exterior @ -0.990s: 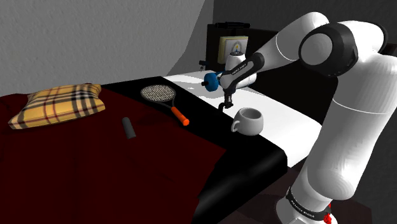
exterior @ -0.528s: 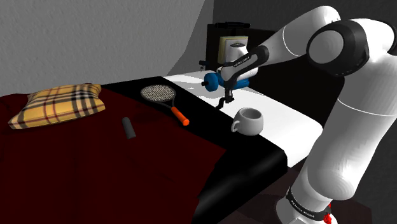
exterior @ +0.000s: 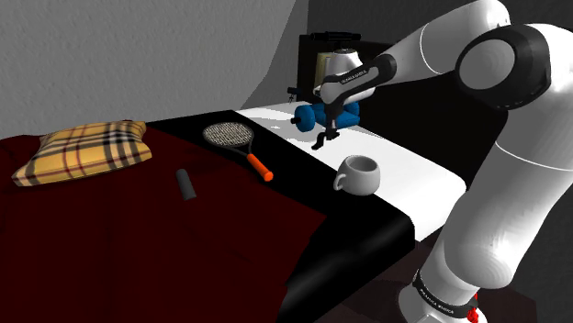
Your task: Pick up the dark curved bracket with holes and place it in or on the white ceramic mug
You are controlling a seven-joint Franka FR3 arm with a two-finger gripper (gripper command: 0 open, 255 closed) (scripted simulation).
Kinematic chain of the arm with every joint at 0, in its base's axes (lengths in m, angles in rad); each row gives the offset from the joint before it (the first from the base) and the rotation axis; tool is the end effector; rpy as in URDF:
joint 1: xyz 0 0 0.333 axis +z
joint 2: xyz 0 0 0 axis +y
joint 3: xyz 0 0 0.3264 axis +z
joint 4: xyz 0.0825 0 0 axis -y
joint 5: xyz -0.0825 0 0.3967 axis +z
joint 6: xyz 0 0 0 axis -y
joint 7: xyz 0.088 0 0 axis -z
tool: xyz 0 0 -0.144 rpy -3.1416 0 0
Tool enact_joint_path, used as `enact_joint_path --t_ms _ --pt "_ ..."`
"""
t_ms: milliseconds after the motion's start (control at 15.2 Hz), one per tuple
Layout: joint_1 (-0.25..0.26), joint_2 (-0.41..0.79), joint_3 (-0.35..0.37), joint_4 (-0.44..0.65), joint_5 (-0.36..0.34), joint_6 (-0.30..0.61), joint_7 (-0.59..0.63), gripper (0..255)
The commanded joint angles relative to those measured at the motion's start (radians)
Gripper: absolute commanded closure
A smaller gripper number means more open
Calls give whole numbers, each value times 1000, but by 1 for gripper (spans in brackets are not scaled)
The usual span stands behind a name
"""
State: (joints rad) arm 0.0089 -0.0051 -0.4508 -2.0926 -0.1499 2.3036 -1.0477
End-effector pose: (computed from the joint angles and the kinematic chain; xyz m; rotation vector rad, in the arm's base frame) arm 0.5244 -0.2563 0.4139 2.7326 0.9880 0.1127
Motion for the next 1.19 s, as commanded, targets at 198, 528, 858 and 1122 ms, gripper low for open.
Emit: enact_joint_path --t_ms 198,528,858,1122 --pt "2 -24 2 43 -6 -66 -2 255" --pt "4 -43 5 92 -10 -132 -5 255" --pt "6 -96 11 82 -34 -172 7 255" --pt "-7 -271 36 -80 -116 -181 60 255"
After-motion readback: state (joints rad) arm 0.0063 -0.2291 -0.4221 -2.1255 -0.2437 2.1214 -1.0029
